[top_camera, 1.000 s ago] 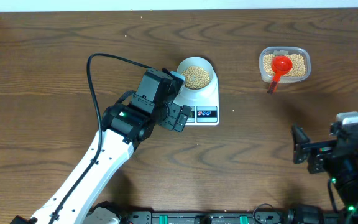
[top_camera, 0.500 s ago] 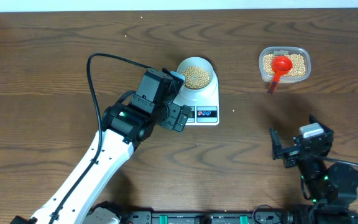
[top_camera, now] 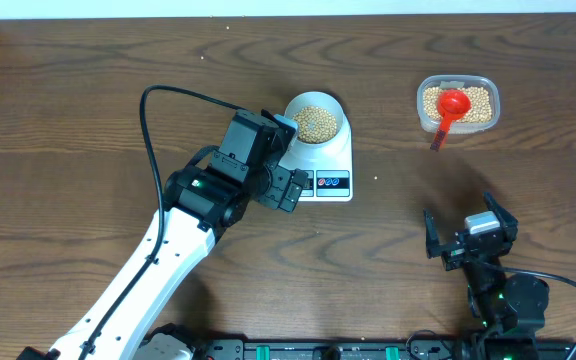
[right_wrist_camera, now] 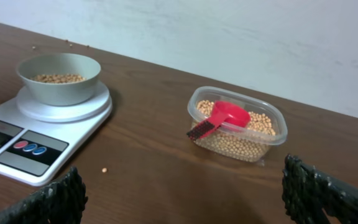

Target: Scoop item into bowl and weigh 50g on scale

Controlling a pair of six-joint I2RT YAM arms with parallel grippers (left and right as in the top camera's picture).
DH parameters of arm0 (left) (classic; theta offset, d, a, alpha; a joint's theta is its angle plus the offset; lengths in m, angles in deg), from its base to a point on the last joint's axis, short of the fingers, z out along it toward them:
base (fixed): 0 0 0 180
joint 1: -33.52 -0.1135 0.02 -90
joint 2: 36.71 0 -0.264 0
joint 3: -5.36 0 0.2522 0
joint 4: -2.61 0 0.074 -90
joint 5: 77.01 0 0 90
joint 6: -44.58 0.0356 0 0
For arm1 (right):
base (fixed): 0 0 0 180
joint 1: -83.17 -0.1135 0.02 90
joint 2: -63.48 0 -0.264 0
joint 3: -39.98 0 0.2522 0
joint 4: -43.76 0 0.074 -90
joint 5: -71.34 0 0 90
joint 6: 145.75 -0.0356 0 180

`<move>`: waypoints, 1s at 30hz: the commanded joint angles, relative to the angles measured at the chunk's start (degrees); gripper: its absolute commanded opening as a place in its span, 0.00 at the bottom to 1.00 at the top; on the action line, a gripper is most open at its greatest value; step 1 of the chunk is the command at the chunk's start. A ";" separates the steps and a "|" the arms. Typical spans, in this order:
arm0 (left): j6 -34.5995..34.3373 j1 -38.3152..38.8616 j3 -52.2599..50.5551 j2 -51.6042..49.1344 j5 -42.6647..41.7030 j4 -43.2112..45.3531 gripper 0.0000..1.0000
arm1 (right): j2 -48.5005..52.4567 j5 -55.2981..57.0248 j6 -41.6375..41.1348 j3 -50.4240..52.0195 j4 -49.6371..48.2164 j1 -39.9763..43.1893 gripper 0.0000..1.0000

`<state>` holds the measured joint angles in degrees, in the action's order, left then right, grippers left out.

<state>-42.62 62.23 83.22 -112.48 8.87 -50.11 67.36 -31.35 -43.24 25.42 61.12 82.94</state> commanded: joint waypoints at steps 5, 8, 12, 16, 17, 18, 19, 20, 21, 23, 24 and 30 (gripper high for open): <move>-0.11 -0.20 -0.02 -0.44 0.72 -0.07 0.98 | -3.63 2.27 0.44 0.48 -0.42 -0.63 0.99; -0.11 -0.20 -0.02 -0.44 0.72 -0.07 0.98 | -3.61 2.25 0.39 0.48 -0.24 -0.61 0.99; -0.11 -0.20 -0.02 -0.44 0.72 -0.07 0.98 | -3.61 2.25 0.39 0.48 -0.22 -0.61 0.99; -0.11 -0.20 -0.02 -0.44 0.72 -0.07 0.98 | -3.61 2.25 0.39 0.48 -0.22 -0.61 0.99; -0.11 -0.20 -0.02 -0.44 0.72 -0.07 0.98 | -3.61 2.25 0.39 0.48 -0.22 -0.61 0.99; -0.11 -0.20 -0.02 -0.44 0.72 -0.07 0.98 | -3.61 2.25 0.39 0.48 -0.22 -0.61 0.99; -0.11 -0.20 -0.02 -0.44 0.72 -0.07 0.98 | -3.61 2.25 0.39 0.48 -0.22 -0.61 0.99; -0.11 -0.20 -0.02 -0.44 0.72 -0.07 0.98 | -3.61 2.25 0.39 0.48 -0.22 -0.61 0.99; -0.11 -0.20 -0.02 -0.44 0.72 -0.07 0.98 | -3.61 2.25 0.39 0.48 -0.20 -0.61 0.99; -0.09 -0.20 -0.02 -0.44 0.72 -0.07 0.98 | -3.61 2.25 0.39 0.48 -0.20 -0.61 0.99; -0.09 -0.20 -0.02 -0.44 0.72 -0.07 0.98 | -3.61 2.25 0.39 0.48 -0.22 -0.61 0.99; -0.11 -0.20 -0.02 -0.44 0.72 -0.07 0.98 | -3.61 2.25 0.39 0.48 -0.22 -0.61 0.99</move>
<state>-42.62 62.23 83.22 -112.48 8.87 -50.11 64.32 -29.49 -43.17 25.58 60.92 82.94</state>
